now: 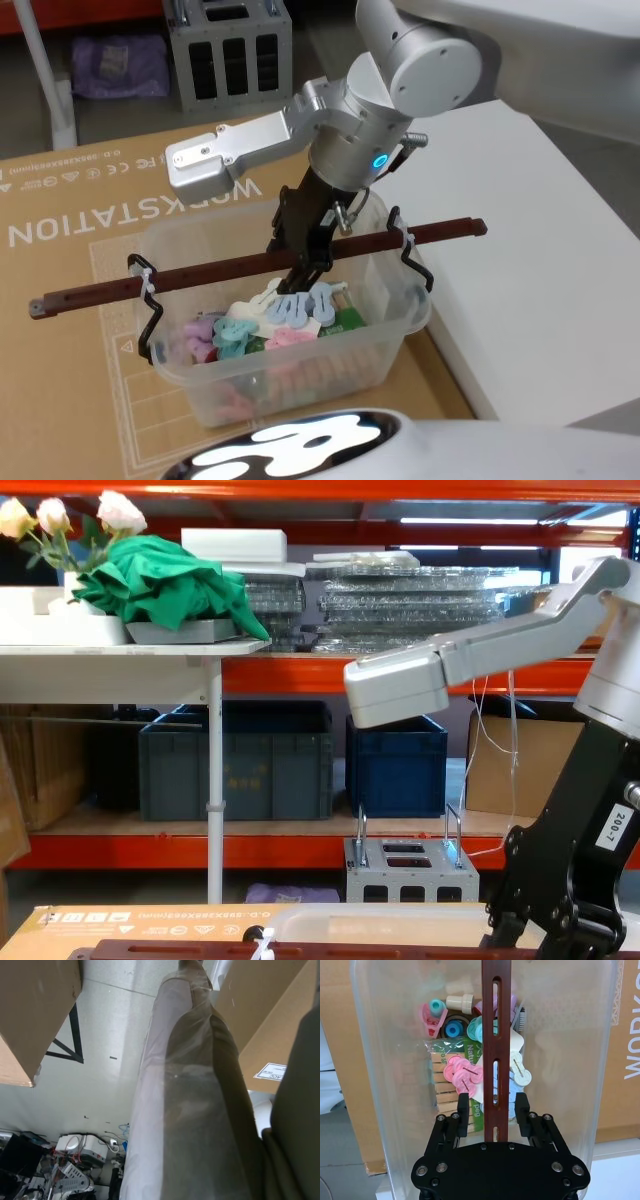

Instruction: Use one hand to grasp the basket and place it at the designated location.

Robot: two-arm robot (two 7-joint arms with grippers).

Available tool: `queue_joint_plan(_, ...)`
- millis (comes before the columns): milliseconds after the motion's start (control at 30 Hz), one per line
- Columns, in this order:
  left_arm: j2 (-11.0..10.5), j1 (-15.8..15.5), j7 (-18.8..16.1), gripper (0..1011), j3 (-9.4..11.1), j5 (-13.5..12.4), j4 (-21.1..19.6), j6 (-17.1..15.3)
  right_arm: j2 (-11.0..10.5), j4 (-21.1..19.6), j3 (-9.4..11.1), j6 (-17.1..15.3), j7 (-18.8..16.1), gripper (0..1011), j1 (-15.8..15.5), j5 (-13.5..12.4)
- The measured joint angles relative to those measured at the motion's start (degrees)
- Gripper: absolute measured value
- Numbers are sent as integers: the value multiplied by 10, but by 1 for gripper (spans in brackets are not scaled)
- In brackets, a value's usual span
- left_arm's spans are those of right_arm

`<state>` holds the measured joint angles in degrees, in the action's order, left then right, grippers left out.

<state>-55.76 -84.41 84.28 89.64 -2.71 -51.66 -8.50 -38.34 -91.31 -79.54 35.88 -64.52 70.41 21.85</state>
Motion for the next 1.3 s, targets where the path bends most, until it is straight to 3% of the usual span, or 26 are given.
queue_joint_plan(233, 0, 0, 0, 0, 0, 0, 0, 0, 0, 7, 5, 1, -1, 751, 2, -8)
queue_joint_plan(567, 0, 0, 0, 0, 0, 0, 0, 0, 1, 21, 15, 0, -3, 999, 8, -22)
queue_joint_plan(800, 0, 0, 0, 0, 0, 0, 0, 0, -4, 35, 27, 4, -9, 1001, 19, -46)
queue_joint_plan(1300, 0, 0, 0, 0, 0, 0, 0, 0, -38, 44, 73, 6, -27, 1001, 39, -112)
